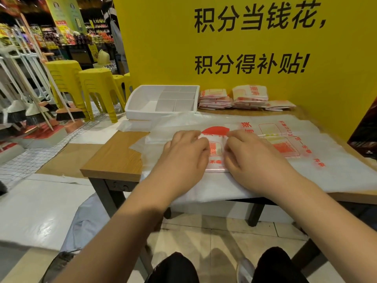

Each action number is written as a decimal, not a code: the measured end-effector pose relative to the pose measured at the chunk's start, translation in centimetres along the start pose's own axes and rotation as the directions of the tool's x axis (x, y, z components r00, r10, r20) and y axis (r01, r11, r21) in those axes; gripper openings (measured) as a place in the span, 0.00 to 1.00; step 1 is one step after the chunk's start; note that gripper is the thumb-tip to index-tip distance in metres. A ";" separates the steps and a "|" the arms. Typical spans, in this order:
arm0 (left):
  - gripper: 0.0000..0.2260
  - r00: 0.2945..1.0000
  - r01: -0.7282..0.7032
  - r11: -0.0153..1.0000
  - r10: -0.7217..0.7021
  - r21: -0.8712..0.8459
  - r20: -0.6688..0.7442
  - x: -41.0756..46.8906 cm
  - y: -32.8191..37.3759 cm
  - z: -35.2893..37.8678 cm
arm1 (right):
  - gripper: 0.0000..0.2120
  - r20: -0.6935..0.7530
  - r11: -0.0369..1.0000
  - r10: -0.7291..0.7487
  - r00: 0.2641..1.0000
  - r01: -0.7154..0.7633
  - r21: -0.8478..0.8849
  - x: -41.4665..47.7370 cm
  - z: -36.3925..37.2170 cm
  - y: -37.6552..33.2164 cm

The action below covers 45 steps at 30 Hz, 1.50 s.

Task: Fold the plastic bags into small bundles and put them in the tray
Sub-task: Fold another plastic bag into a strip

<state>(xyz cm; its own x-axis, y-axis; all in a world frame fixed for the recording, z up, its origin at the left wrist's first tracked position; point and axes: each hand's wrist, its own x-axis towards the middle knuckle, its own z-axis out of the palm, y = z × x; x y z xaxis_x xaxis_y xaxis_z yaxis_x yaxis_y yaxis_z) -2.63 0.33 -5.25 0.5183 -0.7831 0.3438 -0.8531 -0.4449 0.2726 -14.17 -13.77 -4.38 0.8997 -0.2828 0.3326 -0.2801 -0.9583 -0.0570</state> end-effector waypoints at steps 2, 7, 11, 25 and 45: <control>0.07 0.993 -0.029 1.000 0.029 0.000 0.111 1.3 -0.2 -0.2 | 0.13 0.057 0.998 -0.043 0.997 0.041 0.043 0.9 0.1 0.2; 0.23 0.943 -0.013 0.999 -0.002 0.043 0.332 2.0 -0.9 0.3 | 0.27 0.359 0.989 -0.089 0.929 0.041 0.140 1.6 1.0 1.2; 0.30 0.893 -0.049 0.989 -0.018 0.136 0.450 2.1 -2.0 -0.6 | 0.33 0.460 0.990 -0.113 0.881 0.060 0.128 1.9 0.4 2.8; 0.28 0.887 -0.139 0.967 0.027 0.212 0.461 2.7 -2.0 -2.7 | 0.40 0.238 0.985 -0.100 0.966 0.062 0.162 0.9 0.6 4.7; 0.23 0.908 -0.064 0.998 0.057 0.005 0.416 1.6 -1.5 -0.3 | 0.31 0.400 0.966 -0.205 0.893 0.119 0.229 1.5 0.7 4.3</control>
<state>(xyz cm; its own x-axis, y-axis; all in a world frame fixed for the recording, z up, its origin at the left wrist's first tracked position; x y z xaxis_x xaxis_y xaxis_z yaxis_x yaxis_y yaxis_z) -0.46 -0.12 -4.81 0.3970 -0.9167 -0.0463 -0.8849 -0.3957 0.2457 -13.83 -18.36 -4.77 0.9950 -0.0730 -0.0677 -0.0868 -0.9691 -0.2310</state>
